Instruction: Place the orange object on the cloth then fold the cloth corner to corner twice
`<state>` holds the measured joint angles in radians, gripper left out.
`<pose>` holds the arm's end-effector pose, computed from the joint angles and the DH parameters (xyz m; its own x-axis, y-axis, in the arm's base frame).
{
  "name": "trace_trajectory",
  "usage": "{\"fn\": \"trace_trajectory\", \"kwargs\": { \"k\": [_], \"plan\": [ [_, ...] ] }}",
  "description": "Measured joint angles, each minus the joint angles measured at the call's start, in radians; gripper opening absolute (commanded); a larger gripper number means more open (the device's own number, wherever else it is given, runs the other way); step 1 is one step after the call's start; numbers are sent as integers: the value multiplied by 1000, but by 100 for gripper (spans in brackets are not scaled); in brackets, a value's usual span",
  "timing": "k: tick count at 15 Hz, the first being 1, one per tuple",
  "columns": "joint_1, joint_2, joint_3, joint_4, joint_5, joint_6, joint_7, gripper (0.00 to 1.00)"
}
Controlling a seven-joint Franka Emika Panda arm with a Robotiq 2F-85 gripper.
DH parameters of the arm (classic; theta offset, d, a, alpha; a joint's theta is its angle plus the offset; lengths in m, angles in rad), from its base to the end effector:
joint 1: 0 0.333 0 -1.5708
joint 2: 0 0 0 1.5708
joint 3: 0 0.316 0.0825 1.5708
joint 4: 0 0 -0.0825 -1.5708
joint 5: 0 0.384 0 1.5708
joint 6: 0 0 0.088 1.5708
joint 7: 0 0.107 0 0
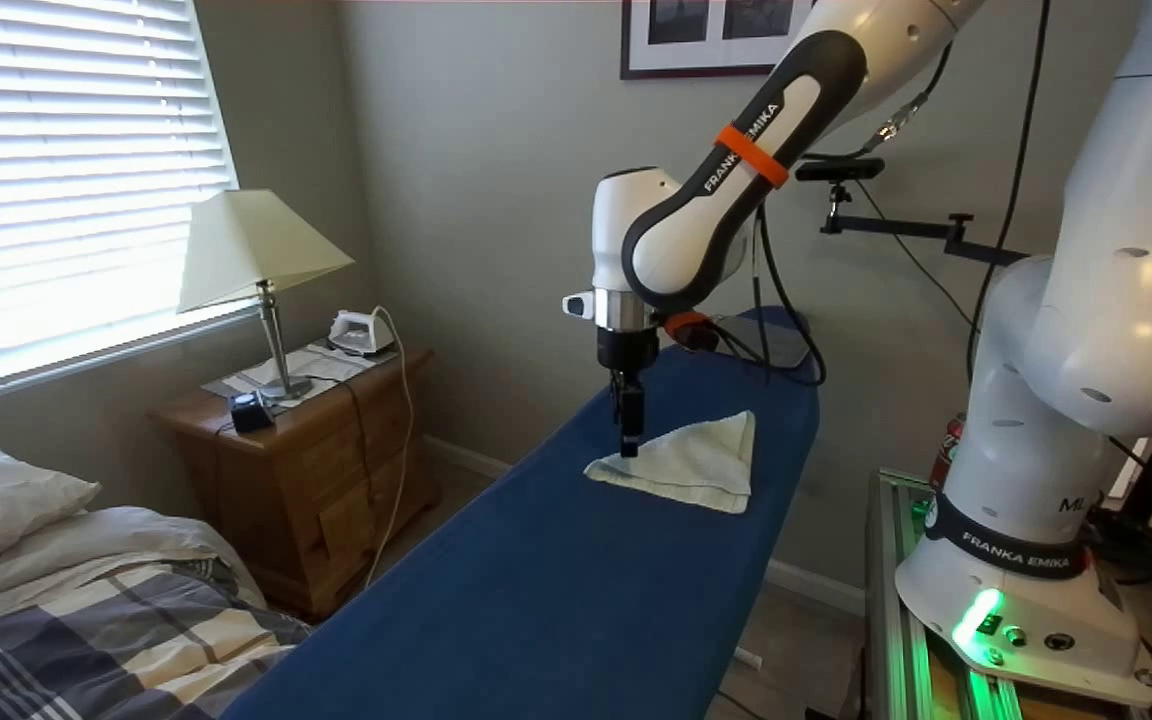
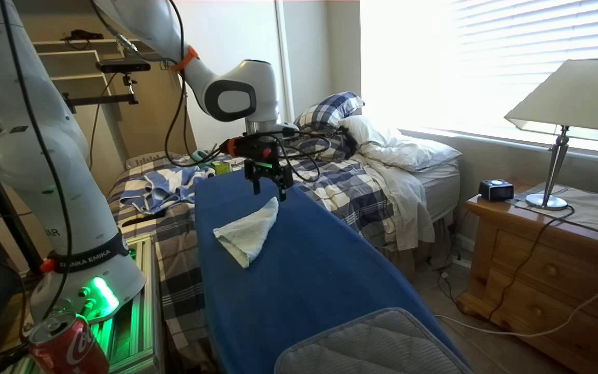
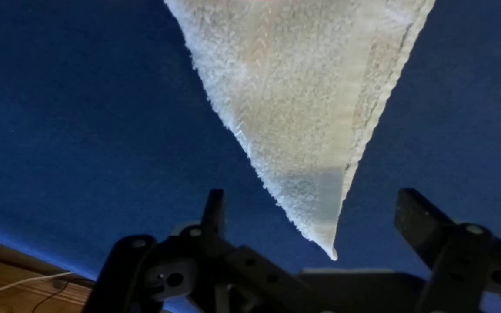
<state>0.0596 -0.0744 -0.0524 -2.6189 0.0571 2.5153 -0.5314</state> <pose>0.4277 0.0029 0.2735 0.8813 0.4726 -0.0078 0.4718 -0.8805 -0.0463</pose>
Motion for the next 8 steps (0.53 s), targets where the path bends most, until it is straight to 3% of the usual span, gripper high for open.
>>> {"fn": "trace_trajectory", "kwargs": {
  "k": [4,6,8],
  "plan": [
    [1,51,28,27,9,26,-35,96],
    [1,70,47,37,23,33,-48,71],
    [1,86,63,46,27,38,-54,65]
  ]
}}
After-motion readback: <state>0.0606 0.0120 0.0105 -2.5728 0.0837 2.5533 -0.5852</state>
